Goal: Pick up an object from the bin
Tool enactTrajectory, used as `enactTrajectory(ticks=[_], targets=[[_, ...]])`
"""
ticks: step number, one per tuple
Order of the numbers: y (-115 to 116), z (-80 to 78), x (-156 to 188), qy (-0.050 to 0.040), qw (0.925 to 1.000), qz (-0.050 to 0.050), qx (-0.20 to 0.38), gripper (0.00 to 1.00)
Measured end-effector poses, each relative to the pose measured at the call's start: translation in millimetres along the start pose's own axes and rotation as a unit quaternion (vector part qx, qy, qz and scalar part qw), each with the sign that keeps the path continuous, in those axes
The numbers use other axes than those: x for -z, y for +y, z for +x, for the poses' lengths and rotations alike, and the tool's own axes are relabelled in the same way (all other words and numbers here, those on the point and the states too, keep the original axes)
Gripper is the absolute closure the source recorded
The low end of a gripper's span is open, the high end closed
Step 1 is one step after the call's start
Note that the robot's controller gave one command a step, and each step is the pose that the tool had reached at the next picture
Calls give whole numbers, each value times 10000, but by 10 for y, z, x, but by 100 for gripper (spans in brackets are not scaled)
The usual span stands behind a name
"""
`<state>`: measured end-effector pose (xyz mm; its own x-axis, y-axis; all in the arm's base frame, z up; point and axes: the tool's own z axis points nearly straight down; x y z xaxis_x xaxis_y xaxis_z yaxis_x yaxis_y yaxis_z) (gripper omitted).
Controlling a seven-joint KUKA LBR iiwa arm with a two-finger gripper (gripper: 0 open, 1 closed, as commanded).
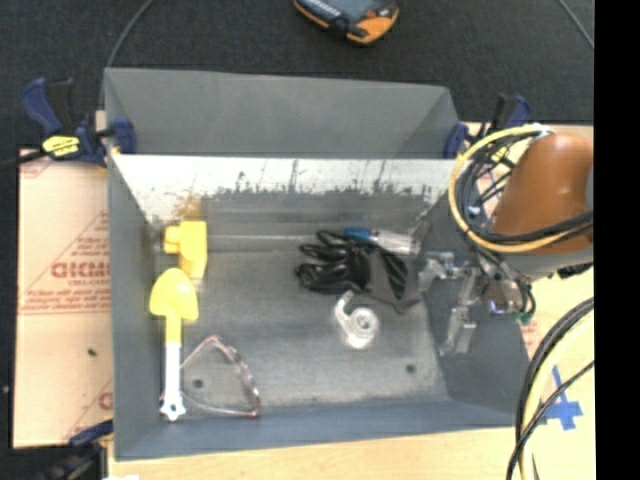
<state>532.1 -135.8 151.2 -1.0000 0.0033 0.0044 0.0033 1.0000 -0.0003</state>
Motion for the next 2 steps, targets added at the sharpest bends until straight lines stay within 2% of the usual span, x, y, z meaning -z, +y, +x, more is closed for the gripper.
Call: enactTrajectory(ticks=[1,2], targets=[[7,-18,48,-40,10000,7,24,0],[-59,-1000,-633,-50,9974,0,-725,0]])
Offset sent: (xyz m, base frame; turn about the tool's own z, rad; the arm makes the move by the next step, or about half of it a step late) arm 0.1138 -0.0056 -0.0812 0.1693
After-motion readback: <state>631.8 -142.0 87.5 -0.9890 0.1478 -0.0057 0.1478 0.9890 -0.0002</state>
